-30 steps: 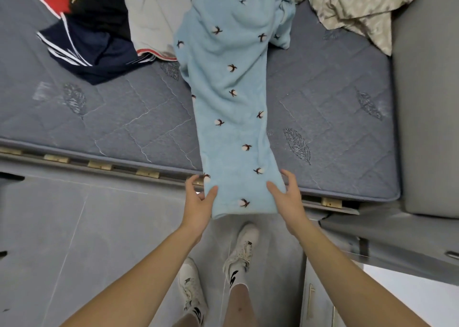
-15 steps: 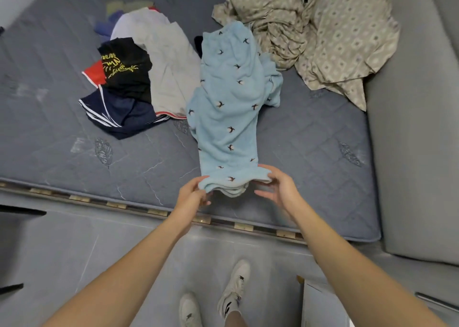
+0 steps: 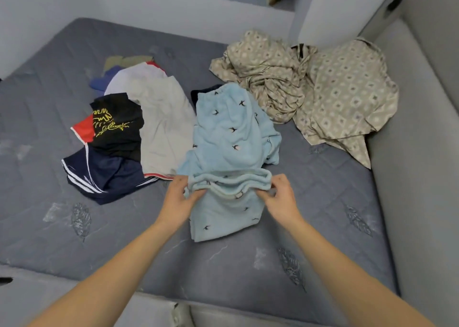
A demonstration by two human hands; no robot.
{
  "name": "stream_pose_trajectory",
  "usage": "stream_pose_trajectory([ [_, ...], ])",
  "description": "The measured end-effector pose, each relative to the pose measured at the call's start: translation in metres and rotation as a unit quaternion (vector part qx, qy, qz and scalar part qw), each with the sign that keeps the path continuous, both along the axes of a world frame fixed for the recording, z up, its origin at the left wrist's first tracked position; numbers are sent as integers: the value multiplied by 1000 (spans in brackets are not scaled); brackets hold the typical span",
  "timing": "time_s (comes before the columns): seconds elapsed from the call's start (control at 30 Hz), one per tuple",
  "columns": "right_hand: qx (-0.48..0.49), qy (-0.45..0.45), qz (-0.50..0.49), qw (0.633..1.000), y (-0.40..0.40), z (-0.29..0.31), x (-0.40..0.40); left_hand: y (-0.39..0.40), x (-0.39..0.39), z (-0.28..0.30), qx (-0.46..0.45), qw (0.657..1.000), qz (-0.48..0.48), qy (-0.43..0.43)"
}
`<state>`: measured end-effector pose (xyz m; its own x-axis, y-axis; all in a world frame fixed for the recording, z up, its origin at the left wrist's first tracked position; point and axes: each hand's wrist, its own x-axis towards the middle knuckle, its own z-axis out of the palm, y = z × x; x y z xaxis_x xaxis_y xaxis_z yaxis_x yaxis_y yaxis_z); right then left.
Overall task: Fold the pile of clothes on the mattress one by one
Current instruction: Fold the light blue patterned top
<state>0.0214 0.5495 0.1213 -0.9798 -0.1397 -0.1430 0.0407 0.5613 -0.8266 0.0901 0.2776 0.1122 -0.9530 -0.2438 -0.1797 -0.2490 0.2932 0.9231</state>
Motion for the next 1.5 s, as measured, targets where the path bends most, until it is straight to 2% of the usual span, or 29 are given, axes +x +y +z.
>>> stream_pose_trajectory([
  [0.1, -86, -26, 22, 996, -8, 4, -25, -11, -39, -3, 54, 998, -39, 9],
  [0.17, -87, -5, 15, 996, -18, 4, -46, -18, -64, -3, 75, 996, -33, 22],
  [0.33, -20, 51, -26, 998, -59, -2, -125, -40, -142, 0, 67, 997, 15, 41],
  [0.5, 53, 92, -16, 994, -104, -8, -249, -74, -258, -14, 60, 996, 44, 56],
  [0.63, 124, 130, -13, 984, -132, -28, -344, -90, -352, -35, 18, 995, 76, 56],
  [0.7, 165, 147, -33, 975, -142, -49, -375, -92, -388, -54, -18, 994, 89, 56],
  [0.77, 225, 159, -36, 961, -147, -76, -387, -88, -405, -76, -75, 993, 91, 20],
  [0.83, 278, 183, -27, 943, -149, -95, -386, -79, -395, -92, -192, 976, 103, -3],
  [0.87, 292, 196, -28, 936, -148, -100, -385, -73, -381, -98, -274, 955, 106, 29],
  [0.9, 301, 212, -33, 929, -147, -101, -385, -67, -363, -102, -342, 932, 83, 89],
  [0.97, 327, 257, -44, 908, -145, -97, -385, -54, -326, -111, -386, 898, -45, 206],
  [1.0, 351, 290, -47, 889, -144, -92, -384, -50, -314, -118, -391, 889, -109, 213],
  [1.07, 363, 380, -41, 850, -144, -80, -372, -43, -307, -130, -395, 891, -177, 138],
  [1.1, 335, 423, -9, 842, -144, -76, -359, -42, -309, -133, -391, 896, -189, 88],
  [1.17, 254, 432, 146, 853, -136, -83, -326, -41, -316, -134, -390, 897, -204, 36],
  [1.23, 282, 342, 306, 843, -119, -105, -297, -45, -320, -131, -397, 893, -212, 6],
  [1.27, 321, 299, 332, 835, -109, -117, -290, -47, -317, -128, -395, 894, -212, -15],
  [1.3, 337, 269, 322, 843, -101, -124, -284, -48, -309, -124, -389, 897, -206, -32],
  [1.33, 314, 249, 294, 868, -96, -125, -277, -49, -296, -120, -376, 906, -191, -37],
  [1.43, 155, 232, 173, 944, -88, -108, -236, -48, -235, -107, -292, 949, -120, -6],
  [1.5, 74, 177, 62, 980, -71, -107, -192, -36, -179, -99, -222, 973, -62, 5],
])
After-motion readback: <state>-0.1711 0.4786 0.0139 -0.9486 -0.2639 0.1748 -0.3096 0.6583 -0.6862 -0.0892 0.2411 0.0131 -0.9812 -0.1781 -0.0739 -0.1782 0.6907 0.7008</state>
